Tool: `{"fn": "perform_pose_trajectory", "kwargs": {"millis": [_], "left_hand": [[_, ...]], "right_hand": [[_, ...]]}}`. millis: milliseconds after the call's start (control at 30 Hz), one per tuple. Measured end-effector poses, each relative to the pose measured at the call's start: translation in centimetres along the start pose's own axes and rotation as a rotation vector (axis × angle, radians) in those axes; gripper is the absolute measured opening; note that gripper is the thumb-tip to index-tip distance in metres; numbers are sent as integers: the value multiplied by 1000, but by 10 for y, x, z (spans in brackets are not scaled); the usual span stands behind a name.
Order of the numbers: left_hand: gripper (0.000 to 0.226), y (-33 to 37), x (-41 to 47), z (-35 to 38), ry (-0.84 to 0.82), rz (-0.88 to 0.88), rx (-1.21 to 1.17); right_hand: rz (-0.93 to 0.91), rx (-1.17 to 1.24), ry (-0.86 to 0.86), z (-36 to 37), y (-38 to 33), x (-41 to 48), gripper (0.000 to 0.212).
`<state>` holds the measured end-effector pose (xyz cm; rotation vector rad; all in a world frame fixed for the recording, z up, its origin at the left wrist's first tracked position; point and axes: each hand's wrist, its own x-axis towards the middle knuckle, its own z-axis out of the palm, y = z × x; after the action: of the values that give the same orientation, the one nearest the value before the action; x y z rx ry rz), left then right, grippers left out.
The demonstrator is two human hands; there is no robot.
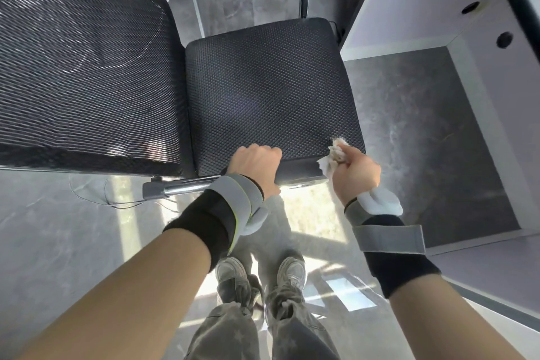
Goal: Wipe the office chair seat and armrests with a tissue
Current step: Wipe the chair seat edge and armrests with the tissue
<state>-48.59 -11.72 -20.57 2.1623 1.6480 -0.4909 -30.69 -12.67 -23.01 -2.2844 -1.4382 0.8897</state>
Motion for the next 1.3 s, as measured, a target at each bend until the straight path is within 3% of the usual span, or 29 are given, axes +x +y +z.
{"fn": "perform_pose_trajectory", "kwargs": {"millis": [200,367,567,800,900,1033,1300], "left_hand": [[36,4,7,-1,8,-43,7],[41,4,10,-7,-46,-65,-19],[41,9,12,-14,-60,-93,-3],[35,9,12,-18,-85,-122,-40],[35,8,13,-20,-115,-113,-41],[44,8,19,-25,-177,-105,-12],[51,8,23,-27,-214,-107,-15]], "right_hand": [[53,19,46,3,-1,1,43],[-58,114,61,10,-6,-8,34],[-321,-13,-32,31,-20,-34,43],[-437,30,-12,28,-1,-35,37],[-393,17,24,23,12,-26,38],[-174,133,61,13,24,-12,41],[-50,223,-66,-5,31,3,50]]}}
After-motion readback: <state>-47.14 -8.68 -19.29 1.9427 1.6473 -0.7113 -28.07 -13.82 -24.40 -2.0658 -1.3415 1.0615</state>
